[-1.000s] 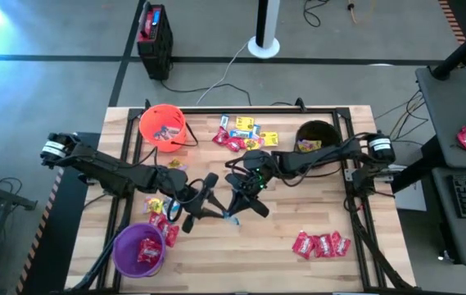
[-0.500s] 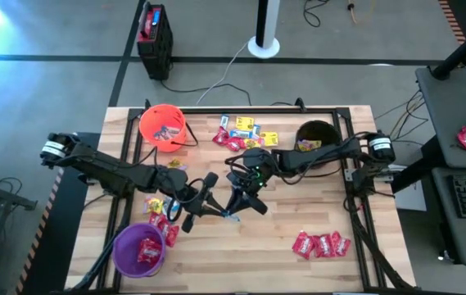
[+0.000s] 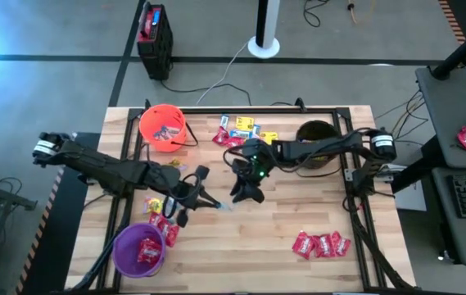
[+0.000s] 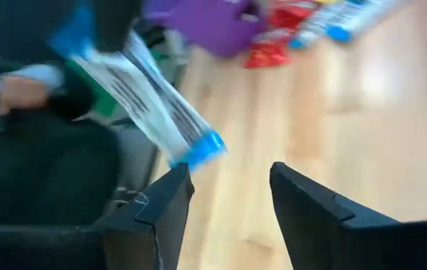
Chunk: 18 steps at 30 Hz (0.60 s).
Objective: Sort candy by brand, put in halloween buckets
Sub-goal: Put the white chocolate bar into the orange bucket
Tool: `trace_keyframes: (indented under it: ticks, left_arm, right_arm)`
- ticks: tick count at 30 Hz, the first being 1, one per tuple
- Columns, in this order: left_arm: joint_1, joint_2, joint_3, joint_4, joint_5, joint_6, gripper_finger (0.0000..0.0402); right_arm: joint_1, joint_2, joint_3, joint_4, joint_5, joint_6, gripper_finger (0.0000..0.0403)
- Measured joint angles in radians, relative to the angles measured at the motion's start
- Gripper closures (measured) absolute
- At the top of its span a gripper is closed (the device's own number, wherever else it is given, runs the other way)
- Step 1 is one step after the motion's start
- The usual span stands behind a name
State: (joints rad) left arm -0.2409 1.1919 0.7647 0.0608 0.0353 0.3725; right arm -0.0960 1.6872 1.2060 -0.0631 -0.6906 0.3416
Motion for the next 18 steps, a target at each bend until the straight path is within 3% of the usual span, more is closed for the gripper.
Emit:
trace_keyframes:
  ticks: [4,10,18]
  left_arm:
    - [0.001,-0.076,0.0,-0.121,-0.11,-0.026,0.0399]
    - [0.04,-0.198,0.006,-0.306,-0.442,-0.082,0.0399]
    - [0.319,-0.268,0.126,-0.706,-0.62,-0.354,0.04]
  right_arm:
    - [-0.034,-0.027,0.0,-0.093,0.127,-0.001,0.0231]
    - [-0.071,-0.042,0.0,-0.171,0.295,-0.004,0.0234]
    - [-0.088,-0.042,0.0,-0.163,0.335,-0.042,0.0235]
